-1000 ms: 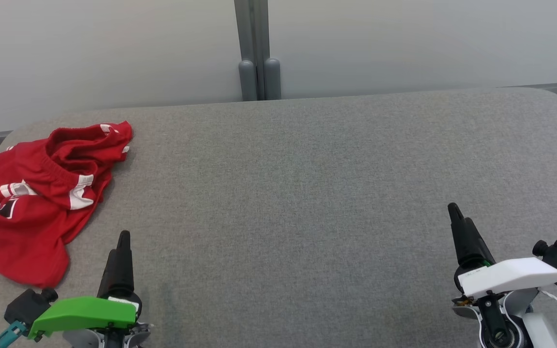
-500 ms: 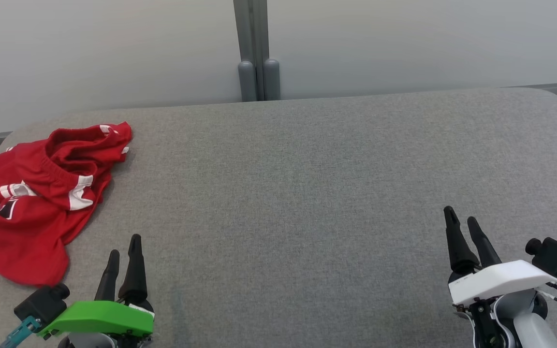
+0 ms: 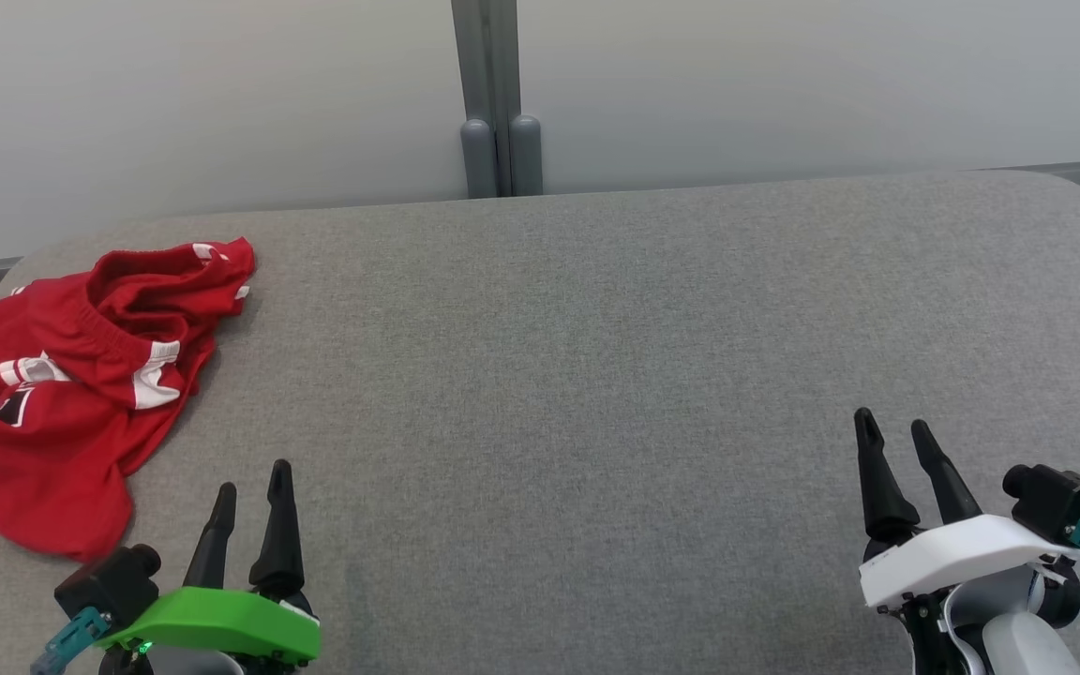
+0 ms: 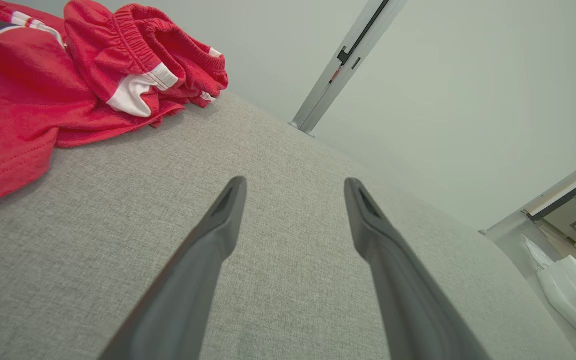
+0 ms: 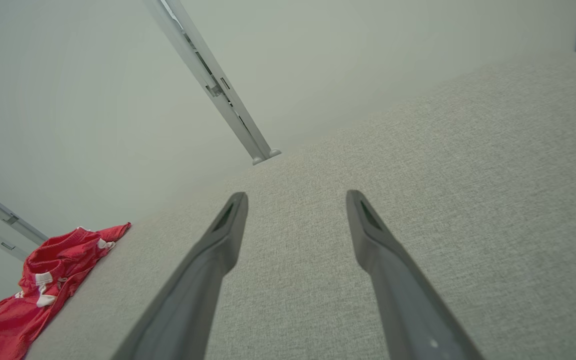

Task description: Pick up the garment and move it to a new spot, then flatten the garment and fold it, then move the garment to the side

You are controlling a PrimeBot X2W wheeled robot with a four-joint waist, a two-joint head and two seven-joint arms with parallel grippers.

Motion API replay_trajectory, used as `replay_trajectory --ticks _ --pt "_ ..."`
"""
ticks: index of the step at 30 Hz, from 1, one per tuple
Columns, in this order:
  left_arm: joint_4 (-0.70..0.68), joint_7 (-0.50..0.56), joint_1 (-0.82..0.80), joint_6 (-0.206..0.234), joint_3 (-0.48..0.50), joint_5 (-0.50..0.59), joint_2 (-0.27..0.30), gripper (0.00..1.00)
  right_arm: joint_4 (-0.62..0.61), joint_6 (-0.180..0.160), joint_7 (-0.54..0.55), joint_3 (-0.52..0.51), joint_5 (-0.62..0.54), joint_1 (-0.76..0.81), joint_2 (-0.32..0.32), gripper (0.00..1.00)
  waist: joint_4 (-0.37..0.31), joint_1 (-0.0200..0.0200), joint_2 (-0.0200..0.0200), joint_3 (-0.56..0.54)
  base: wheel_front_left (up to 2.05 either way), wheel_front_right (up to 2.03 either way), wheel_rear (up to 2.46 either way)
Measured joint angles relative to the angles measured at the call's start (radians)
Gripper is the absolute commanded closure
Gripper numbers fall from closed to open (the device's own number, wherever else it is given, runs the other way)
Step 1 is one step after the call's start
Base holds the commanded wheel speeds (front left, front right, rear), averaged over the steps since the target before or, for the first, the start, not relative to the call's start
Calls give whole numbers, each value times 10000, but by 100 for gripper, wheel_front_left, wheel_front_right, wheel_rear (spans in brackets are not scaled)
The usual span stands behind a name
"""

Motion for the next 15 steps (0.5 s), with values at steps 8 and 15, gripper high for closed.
replay_trajectory --ticks 8,15 --pt "4 -199 92 0 -15 982 4 0 17 0 -199 -171 -986 57 -4 0 9 0 0 -5 0 0 0" --pt "8 -382 178 0 -75 1703 6 0 36 0 -380 -274 -1632 151 -6 0 8 0 0 -9 0 0 0"
